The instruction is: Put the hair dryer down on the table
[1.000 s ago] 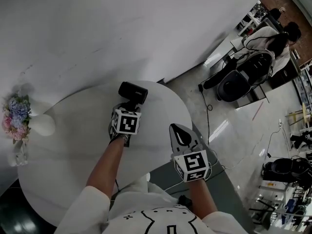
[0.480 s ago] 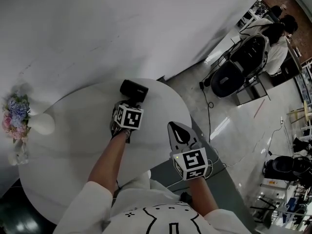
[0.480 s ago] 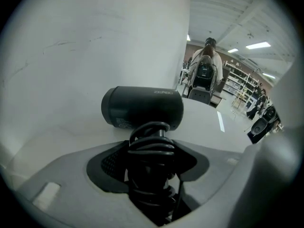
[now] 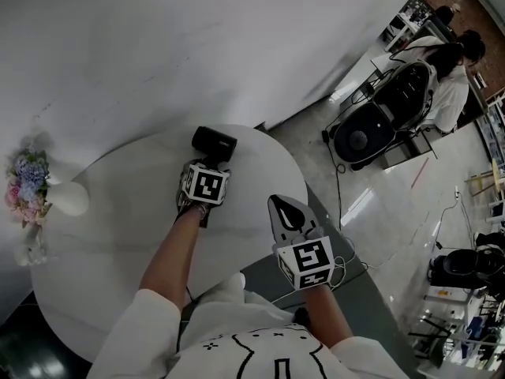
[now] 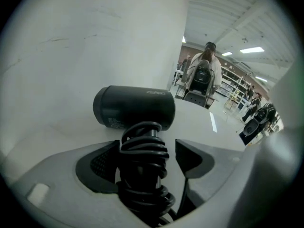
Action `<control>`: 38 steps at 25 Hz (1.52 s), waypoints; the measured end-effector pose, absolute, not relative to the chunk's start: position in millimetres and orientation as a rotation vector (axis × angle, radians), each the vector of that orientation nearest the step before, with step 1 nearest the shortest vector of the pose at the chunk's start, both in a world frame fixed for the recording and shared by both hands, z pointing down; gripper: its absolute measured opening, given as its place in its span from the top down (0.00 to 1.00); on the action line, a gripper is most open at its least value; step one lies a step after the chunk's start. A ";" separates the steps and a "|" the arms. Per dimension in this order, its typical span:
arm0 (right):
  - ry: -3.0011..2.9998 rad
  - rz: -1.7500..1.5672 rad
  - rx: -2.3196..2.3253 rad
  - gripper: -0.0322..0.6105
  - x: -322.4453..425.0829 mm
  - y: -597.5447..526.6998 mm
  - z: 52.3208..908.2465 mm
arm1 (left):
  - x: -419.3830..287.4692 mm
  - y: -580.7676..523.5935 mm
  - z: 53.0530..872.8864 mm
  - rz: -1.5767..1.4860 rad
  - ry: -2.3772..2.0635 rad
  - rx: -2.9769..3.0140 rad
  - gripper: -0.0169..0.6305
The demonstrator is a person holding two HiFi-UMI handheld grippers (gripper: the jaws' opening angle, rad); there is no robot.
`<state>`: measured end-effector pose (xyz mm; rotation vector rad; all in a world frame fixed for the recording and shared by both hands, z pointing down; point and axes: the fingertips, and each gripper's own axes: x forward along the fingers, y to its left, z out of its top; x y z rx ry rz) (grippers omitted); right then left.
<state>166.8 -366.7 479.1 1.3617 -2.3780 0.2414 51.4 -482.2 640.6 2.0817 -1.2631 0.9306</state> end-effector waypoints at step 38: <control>-2.572 0.021 1.552 0.95 170.8 -248.9 369.2 | -25.3 -323.6 444.7 0.545 -1.623 2.365 0.42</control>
